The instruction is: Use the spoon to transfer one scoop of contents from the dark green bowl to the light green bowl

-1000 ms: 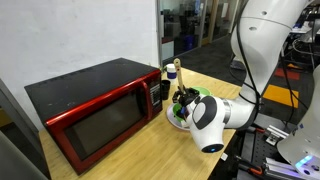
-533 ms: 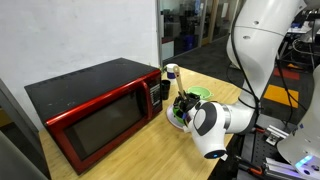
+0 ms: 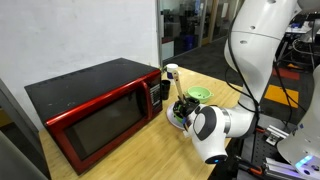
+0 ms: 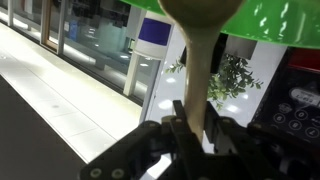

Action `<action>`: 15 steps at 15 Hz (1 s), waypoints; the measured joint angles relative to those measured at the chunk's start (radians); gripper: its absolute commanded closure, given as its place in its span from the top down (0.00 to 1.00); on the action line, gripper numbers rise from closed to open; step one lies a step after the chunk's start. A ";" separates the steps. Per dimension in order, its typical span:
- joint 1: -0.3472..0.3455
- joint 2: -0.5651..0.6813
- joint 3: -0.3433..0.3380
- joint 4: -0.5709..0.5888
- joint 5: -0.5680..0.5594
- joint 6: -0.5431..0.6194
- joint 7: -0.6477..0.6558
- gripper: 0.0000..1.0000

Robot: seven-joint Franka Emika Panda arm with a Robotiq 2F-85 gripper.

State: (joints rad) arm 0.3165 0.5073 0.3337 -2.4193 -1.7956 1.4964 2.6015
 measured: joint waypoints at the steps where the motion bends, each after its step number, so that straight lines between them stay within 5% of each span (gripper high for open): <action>1: 0.000 0.000 0.004 0.001 0.002 0.003 0.000 0.06; 15: 0.003 -0.003 0.062 0.021 0.104 0.019 0.000 0.06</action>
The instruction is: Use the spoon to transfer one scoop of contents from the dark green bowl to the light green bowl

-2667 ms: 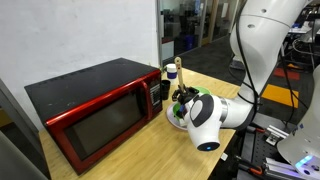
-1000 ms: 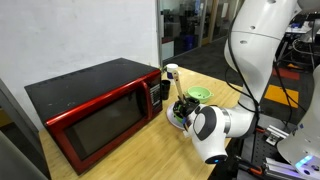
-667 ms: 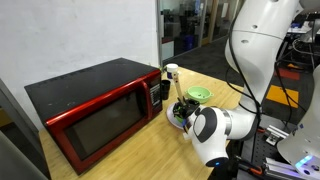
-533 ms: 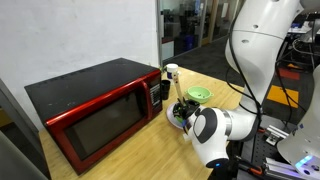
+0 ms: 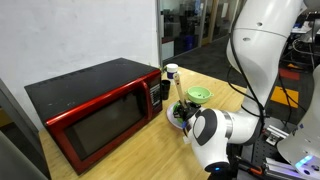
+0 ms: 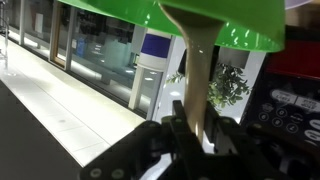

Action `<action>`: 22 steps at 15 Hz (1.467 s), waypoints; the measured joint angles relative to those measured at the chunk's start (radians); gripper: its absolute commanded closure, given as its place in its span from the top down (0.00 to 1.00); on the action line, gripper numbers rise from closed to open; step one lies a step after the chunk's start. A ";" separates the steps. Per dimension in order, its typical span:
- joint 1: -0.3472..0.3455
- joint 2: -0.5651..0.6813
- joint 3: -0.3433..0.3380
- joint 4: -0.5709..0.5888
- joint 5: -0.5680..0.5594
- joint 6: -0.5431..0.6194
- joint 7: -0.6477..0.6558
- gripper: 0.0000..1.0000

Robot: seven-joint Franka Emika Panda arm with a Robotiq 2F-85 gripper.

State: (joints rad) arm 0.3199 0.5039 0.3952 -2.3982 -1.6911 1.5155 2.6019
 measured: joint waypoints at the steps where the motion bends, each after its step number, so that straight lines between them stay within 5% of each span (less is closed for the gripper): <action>1: 0.001 0.000 0.003 0.003 0.010 0.000 0.000 0.06; 22: -0.005 -0.001 -0.048 0.050 0.236 0.000 -0.007 0.06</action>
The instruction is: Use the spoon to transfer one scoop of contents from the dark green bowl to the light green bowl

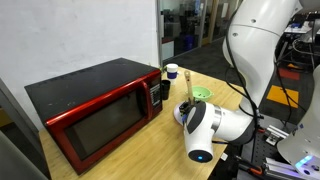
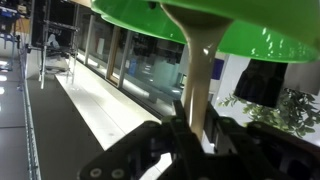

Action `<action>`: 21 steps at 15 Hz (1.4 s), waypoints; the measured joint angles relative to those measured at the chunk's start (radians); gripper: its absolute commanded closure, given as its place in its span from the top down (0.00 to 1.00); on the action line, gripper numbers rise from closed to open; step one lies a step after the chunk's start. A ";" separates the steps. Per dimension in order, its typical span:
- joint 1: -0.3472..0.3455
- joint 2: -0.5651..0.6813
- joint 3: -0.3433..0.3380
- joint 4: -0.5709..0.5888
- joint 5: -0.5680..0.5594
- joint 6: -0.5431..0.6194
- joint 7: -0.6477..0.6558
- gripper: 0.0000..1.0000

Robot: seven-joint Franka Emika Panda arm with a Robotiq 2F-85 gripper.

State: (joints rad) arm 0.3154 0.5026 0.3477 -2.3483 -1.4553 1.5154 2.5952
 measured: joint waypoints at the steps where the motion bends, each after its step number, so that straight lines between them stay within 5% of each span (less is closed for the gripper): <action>1: -0.006 0.000 -0.006 0.003 0.013 0.003 -0.001 0.06; 21: -0.086 -0.022 -0.063 0.082 0.220 0.127 -0.014 0.06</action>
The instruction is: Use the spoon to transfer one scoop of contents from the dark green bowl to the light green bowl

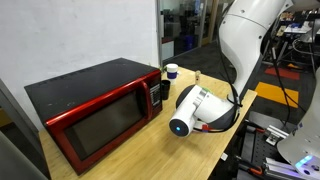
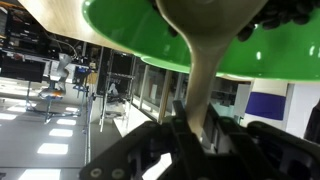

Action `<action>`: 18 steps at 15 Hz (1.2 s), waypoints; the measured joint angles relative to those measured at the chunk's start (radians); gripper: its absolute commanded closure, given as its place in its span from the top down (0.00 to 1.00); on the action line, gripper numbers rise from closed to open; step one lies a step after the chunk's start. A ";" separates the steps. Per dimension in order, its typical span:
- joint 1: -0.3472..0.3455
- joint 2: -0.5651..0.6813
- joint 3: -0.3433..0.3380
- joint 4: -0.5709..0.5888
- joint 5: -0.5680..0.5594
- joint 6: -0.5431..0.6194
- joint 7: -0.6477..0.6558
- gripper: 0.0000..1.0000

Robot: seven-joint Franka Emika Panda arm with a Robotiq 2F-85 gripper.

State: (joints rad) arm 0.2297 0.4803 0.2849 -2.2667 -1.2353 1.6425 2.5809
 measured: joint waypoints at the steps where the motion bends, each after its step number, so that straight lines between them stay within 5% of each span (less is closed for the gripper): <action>1: 0.000 -0.004 -0.002 0.000 0.011 0.009 0.000 0.06; 18: -0.002 -0.058 -0.058 0.011 0.145 0.164 0.000 0.06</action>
State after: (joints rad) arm 0.2274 0.4227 0.2268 -2.2556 -1.0898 1.8070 2.5810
